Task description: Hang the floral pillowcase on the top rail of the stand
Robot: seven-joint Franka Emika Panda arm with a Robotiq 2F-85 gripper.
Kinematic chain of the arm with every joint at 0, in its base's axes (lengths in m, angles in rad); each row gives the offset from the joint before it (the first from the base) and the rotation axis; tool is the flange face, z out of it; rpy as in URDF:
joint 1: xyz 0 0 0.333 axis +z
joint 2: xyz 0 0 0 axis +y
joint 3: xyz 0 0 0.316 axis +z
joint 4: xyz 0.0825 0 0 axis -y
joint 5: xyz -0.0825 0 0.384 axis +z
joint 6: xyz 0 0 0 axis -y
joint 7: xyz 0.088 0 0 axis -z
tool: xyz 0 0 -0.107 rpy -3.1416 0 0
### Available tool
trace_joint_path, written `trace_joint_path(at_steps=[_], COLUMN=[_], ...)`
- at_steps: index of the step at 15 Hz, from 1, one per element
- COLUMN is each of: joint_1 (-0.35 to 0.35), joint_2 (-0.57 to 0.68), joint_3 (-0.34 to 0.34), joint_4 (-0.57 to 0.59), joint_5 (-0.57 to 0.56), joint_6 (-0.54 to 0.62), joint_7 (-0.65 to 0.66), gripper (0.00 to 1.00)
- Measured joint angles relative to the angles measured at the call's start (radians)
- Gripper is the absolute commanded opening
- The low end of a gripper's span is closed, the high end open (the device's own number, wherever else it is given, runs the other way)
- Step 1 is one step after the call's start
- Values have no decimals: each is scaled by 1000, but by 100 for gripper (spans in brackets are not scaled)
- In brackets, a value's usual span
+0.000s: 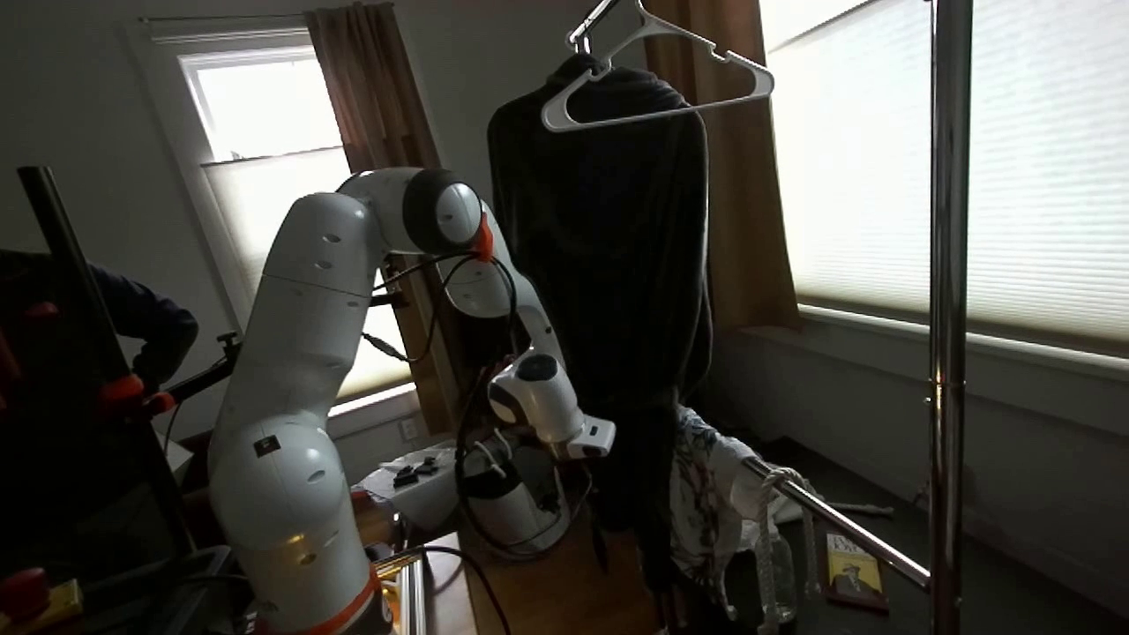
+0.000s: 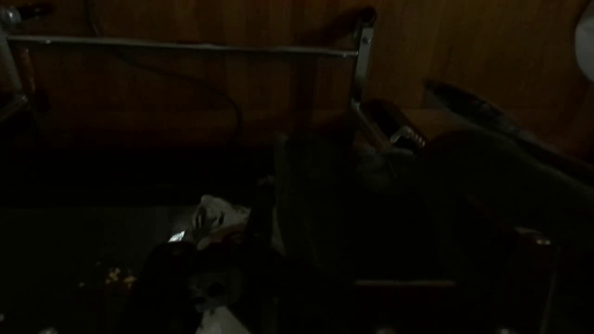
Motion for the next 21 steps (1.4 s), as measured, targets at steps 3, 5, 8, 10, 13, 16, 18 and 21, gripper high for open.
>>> trace_joint_path(at_steps=[3, 5, 8, 10, 13, 16, 18, 21], joint_1=[42, 49, 55, 59, 74, 64, 47, 13], joint_2=[0, 3, 5, 7, 24, 80, 130, 201], joint_3=[-46, -49, -54, -65, -105, -122, -121, -108], joint_4=[52, 43, 34, 29, 25, 19, 26, 72], joint_5=[-31, -112, -169, -252, -433, -508, -508, -510], joint_6=[41, 41, 40, 46, 62, 69, 69, 100], joint_7=[43, 143, 198, 292, 476, 571, 572, 573], gripper=[100, 100, 100, 100, 100, 100, 100, 100])
